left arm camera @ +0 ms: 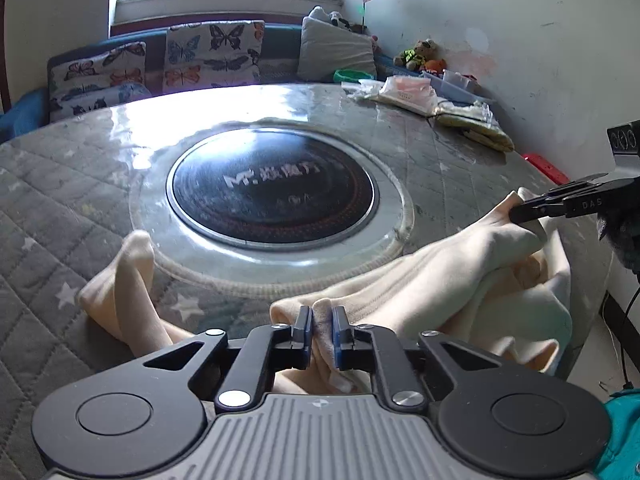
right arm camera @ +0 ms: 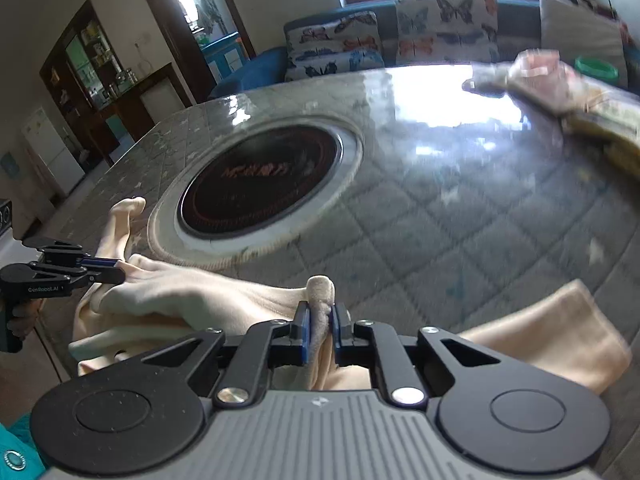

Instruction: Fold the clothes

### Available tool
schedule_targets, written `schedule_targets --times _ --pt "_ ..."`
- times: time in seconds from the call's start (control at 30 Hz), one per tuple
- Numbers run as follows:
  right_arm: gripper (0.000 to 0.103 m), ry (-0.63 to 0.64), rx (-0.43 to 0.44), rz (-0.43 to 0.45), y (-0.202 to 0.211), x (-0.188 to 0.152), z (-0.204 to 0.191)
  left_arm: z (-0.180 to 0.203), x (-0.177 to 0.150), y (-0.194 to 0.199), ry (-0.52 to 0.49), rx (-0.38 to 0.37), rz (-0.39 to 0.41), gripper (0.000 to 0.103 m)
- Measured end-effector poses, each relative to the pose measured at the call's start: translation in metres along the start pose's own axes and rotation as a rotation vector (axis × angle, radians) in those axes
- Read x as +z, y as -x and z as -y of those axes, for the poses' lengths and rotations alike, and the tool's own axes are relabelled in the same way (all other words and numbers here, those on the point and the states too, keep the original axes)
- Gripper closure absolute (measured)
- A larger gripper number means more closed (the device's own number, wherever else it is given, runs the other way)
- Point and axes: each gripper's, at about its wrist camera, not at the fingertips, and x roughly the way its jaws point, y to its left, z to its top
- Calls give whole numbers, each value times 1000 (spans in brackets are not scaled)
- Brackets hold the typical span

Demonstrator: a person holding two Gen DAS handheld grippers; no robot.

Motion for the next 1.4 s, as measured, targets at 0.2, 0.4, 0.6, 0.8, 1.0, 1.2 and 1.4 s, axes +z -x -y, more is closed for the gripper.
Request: schedule_targets --times 0.2,0.4,0.6,0.8,1.0,1.2,1.4 --pt "97 71 -30 100 -9 47 -5 -17 37 -5 9 94 90 96" --pt "97 100 -57 151 -48 98 -5 -45 80 -30 35 186 154 96" --pt "98 75 -87 118 -106 134 1 -76 110 -65 65 275 141 97" --pt "98 25 -114 98 -153 155 15 -105 128 -97 100 332 123 97" --pt "98 23 -137 58 -191 167 23 -122 137 -131 110 388 78 96" --pt "89 70 -150 49 -201 168 22 -125 134 -139 118 412 59 89" --pt "88 160 -138 84 -166 155 6 -122 133 -121 146 434 86 86"
